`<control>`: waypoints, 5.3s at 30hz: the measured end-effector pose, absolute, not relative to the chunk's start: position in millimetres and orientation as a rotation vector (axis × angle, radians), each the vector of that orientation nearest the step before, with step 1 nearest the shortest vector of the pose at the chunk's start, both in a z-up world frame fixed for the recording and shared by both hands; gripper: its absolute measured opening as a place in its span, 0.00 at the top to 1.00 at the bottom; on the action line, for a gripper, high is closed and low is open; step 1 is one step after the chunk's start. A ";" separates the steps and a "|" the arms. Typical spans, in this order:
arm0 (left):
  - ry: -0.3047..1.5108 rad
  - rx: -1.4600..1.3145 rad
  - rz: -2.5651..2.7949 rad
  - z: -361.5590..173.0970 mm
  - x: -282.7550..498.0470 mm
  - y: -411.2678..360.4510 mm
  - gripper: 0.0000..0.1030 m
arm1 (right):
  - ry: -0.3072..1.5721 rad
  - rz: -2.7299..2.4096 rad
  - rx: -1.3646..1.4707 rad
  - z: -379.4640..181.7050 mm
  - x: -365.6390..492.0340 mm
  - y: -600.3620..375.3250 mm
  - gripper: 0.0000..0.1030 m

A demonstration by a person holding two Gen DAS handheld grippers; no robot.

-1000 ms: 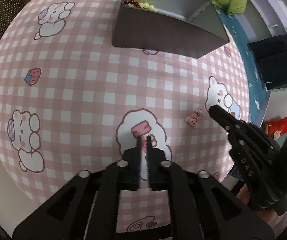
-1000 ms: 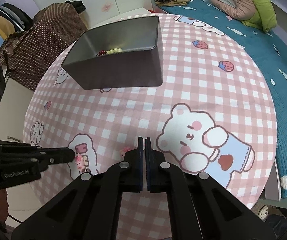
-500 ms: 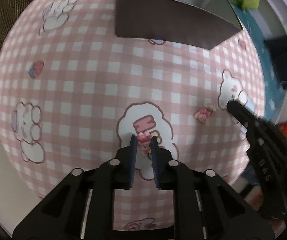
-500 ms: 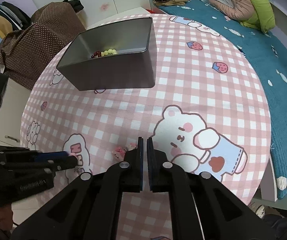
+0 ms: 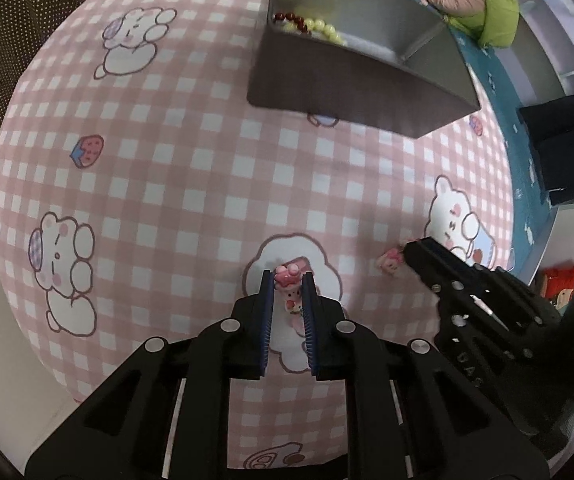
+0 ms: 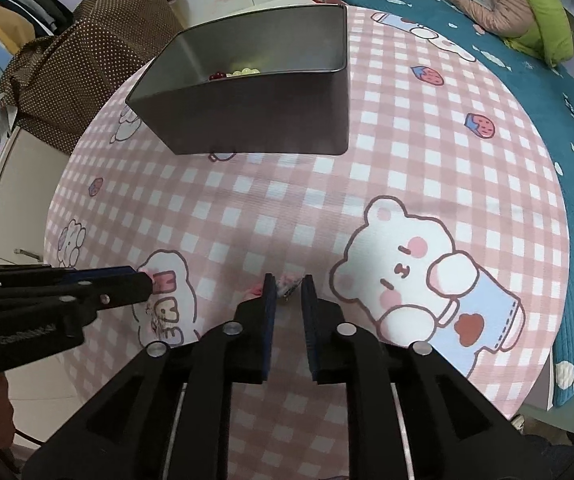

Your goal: Organize jewelry

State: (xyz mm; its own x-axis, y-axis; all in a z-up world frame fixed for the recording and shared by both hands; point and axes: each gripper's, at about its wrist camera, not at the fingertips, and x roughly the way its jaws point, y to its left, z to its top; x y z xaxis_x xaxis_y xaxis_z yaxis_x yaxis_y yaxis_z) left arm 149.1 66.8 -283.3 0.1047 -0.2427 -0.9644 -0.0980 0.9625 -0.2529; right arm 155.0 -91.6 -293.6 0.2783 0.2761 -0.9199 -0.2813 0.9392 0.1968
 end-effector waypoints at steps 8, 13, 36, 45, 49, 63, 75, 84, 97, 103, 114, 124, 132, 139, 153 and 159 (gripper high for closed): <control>1.367 -0.285 -0.116 -253.8 153.0 77.9 0.86 | 1.217 0.389 -0.017 -295.6 156.1 -85.2 0.80; 1.333 -0.289 -0.117 -239.4 157.8 86.6 0.86 | 1.201 0.417 -0.020 -295.2 153.2 -80.5 0.92; 1.142 -0.262 -0.191 -173.4 218.7 62.6 0.86 | 0.925 0.390 0.017 -198.7 197.4 -93.3 0.93; 1.174 -0.250 -0.192 -189.0 238.9 56.8 0.85 | 0.912 0.388 0.019 -199.2 217.6 -91.5 0.91; 1.206 -0.239 -0.154 -195.7 241.8 61.1 0.78 | 0.944 0.358 0.020 -203.9 221.9 -90.3 0.89; 1.234 -0.221 -0.085 -199.6 222.9 92.9 0.71 | 0.967 0.241 0.058 -198.7 202.2 -104.2 0.72; 1.184 -0.146 -0.108 -175.4 181.8 110.8 0.58 | 0.875 0.148 0.106 -167.2 154.4 -113.7 0.36; 1.095 -0.099 -0.107 -144.0 146.7 103.4 0.58 | 0.789 0.135 0.101 -141.0 123.7 -133.2 0.29; 0.949 -0.078 -0.096 -76.0 69.9 55.2 0.58 | 0.617 0.209 0.084 -77.5 60.7 -155.6 0.21; 0.848 -0.064 -0.111 -38.1 37.0 36.1 0.58 | 0.526 0.215 0.079 -49.7 26.2 -157.5 0.20; 0.678 -0.056 -0.116 4.5 -6.6 26.5 0.57 | 0.378 0.233 0.062 -14.8 -24.4 -153.8 0.19; 0.548 -0.032 -0.103 32.7 -29.6 21.8 0.51 | 0.301 0.226 0.030 -4.0 -42.6 -148.6 0.19; 0.475 -0.014 -0.086 48.2 -42.7 20.8 0.43 | 0.237 0.210 0.020 3.1 -51.2 -149.6 0.19; 0.441 0.001 -0.060 51.3 -49.2 22.6 0.40 | 0.200 0.194 0.017 5.8 -55.6 -148.4 0.19; 0.425 -0.009 -0.050 51.8 -44.4 30.9 0.16 | 0.187 0.168 0.034 4.9 -57.2 -151.3 0.19; 0.430 -0.011 -0.056 50.8 -40.1 29.9 0.15 | 0.185 0.163 0.033 4.6 -56.4 -151.8 0.19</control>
State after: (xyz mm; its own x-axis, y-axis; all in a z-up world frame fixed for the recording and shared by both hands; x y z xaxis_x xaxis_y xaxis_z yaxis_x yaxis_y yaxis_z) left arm -40.1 29.9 50.8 0.9074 -0.0564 -0.4164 0.0517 0.9984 -0.0227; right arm -56.4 -151.8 4.6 0.9696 0.1646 -0.1808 -0.1585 0.9862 0.0479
